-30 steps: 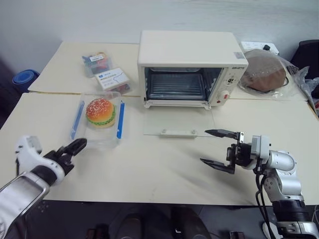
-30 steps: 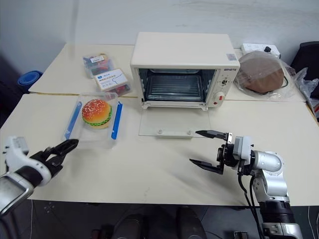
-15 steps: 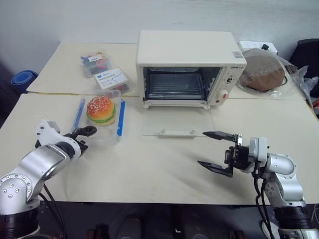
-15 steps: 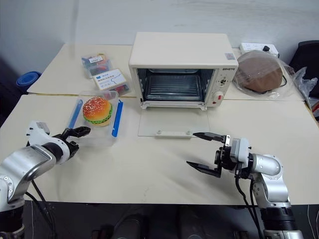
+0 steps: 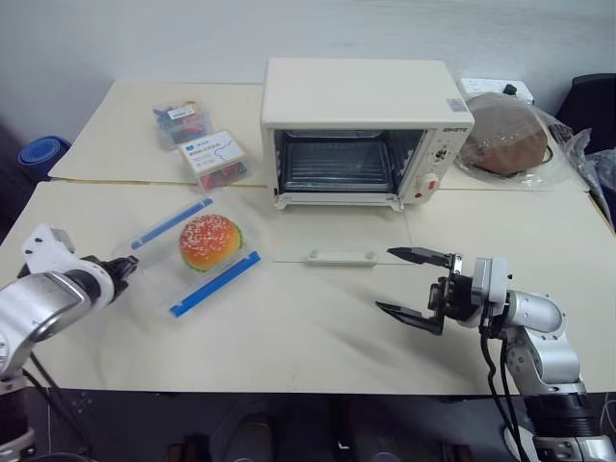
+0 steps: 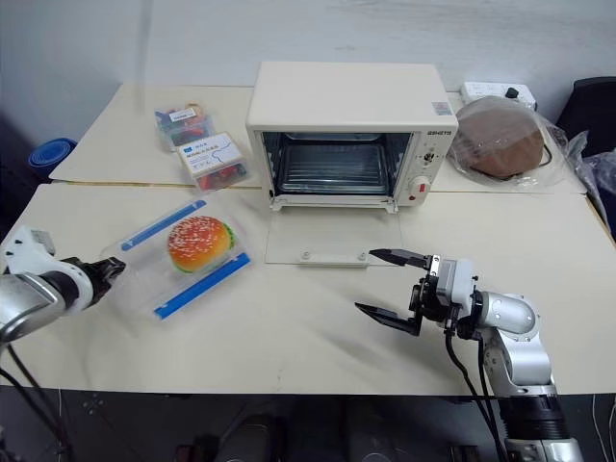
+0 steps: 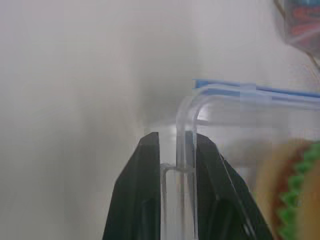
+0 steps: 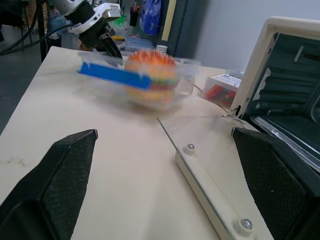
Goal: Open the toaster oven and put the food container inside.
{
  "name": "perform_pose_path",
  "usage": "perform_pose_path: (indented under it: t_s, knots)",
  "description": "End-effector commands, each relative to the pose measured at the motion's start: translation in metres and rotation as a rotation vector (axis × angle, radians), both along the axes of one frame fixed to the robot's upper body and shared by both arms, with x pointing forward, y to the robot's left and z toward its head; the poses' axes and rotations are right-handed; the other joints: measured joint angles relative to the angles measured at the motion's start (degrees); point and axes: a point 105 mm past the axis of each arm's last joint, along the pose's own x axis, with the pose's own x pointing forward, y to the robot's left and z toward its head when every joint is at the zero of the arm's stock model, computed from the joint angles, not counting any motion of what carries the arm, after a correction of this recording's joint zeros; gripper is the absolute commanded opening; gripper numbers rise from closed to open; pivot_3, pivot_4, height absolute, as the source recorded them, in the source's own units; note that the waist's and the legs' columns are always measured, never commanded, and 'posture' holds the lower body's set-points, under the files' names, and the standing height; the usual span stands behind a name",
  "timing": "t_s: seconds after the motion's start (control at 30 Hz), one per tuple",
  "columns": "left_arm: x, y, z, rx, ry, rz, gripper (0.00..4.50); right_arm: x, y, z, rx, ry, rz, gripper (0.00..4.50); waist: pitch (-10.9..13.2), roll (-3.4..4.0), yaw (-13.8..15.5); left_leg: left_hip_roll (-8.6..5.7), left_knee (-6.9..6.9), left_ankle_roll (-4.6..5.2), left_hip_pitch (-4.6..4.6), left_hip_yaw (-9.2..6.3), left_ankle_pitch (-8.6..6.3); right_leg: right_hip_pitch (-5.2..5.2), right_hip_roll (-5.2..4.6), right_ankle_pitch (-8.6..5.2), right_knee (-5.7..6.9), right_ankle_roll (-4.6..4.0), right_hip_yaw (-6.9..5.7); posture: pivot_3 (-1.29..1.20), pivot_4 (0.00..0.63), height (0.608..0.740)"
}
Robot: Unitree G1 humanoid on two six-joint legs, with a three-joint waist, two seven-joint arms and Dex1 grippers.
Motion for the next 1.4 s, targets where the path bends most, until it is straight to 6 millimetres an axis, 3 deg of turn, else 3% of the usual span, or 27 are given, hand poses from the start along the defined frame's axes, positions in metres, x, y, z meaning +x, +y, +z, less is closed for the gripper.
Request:
perform_pose_path:
  t_s: [0.03, 0.13, 0.2, 0.33, 0.43, 0.53, 0.87, 1.17, 1.27, 1.4]
  knots:
    - [0.002, 0.017, 0.044, 0.141, -0.082, -0.08, 0.39, -0.003, 0.006, 0.007, 0.009, -0.029, 0.019, 4.5, 0.0, -0.02, 0.0, 0.0, 0.0, 0.0, 0.0, 0.01, 0.0, 0.0, -0.01, 0.0, -0.01, -0.01, 0.0, 0.0, 0.15, 0.74]
    - [0.005, 0.015, 0.068, 0.218, -0.097, -0.207, 0.39, -0.002, 0.004, 0.006, 0.006, -0.023, 0.004, 4.5, 0.0, -0.02, 0.0, -0.08, -0.07, 0.01, 0.0, 0.04, 0.0, -0.02, -0.01, -0.01, -0.03, -0.02, -0.01, 0.0, 0.15, 0.74]
    - [0.009, 0.002, 0.08, 0.222, -0.114, -0.323, 0.39, -0.001, 0.0, 0.004, 0.001, -0.02, -0.024, 4.5, 0.0, -0.02, 0.2, -0.13, -0.09, 0.02, -0.04, 0.02, 0.0, -0.03, -0.03, -0.02, -0.07, -0.02, -0.04, 0.0, 0.15, 0.74]
    - [0.022, -0.022, 0.085, 0.245, -0.1, -0.446, 0.39, -0.001, -0.014, -0.006, -0.04, -0.019, -0.075, 4.5, 0.0, -0.02, 0.5, -0.24, -0.1, 0.1, -0.06, 0.0, 0.0, -0.02, -0.17, -0.03, -0.11, 0.01, -0.03, 0.0, 0.15, 0.74]
    - [0.04, -0.058, 0.094, 0.237, -0.143, -0.56, 0.39, -0.005, -0.027, -0.016, -0.1, -0.053, -0.121, 4.5, 0.0, -0.03, 1.0, -0.26, -0.09, 0.11, -0.07, -0.02, 0.01, -0.03, -0.2, -0.01, -0.09, 0.05, -0.01, 0.0, 0.15, 0.74]
    - [0.055, -0.081, 0.099, 0.229, -0.167, -0.619, 0.39, -0.008, -0.038, -0.016, -0.087, -0.065, -0.188, 4.5, 0.0, -0.05, 1.3, -0.26, -0.06, 0.1, -0.09, -0.02, 0.02, -0.05, -0.18, 0.01, -0.05, 0.09, -0.01, 0.0, 0.15, 0.74]
    - [0.119, -0.17, 0.08, 0.186, -0.175, -0.707, 0.39, -0.042, -0.061, -0.018, -0.064, -0.04, -0.371, 4.5, 0.0, -0.05, 1.5, -0.28, 0.0, 0.04, -0.07, 0.09, 0.06, -0.07, -0.11, 0.02, 0.02, 0.17, 0.09, 0.0, 0.15, 0.74]
    - [0.134, -0.215, 0.072, 0.177, -0.173, -0.791, 0.39, -0.051, -0.059, -0.018, -0.021, -0.028, -0.436, 4.5, 0.1, -0.14, 1.5, -0.31, 0.0, -0.04, -0.08, 0.11, 0.13, -0.12, -0.07, 0.03, 0.08, 0.22, 0.12, 0.0, 0.15, 0.74]
    - [0.136, -0.22, 0.074, 0.174, -0.179, -0.8, 1.26, -0.052, -0.055, -0.02, -0.007, -0.019, -0.436, 4.5, 0.1, -0.14, 1.4, -0.35, 0.0, -0.01, -0.08, 0.12, 0.15, -0.11, -0.11, 0.03, 0.08, 0.25, 0.12, 0.0, 0.15, 0.74]
    - [0.136, -0.225, 0.097, 0.047, -0.295, -0.794, 2.44, -0.052, -0.051, -0.021, 0.02, -0.002, -0.41, 4.5, 0.1, -0.14, 1.3, -0.33, 0.01, -0.01, -0.07, 0.13, 0.15, -0.12, -0.1, 0.03, 0.13, 0.25, 0.12, 0.0, 0.15, 0.74]
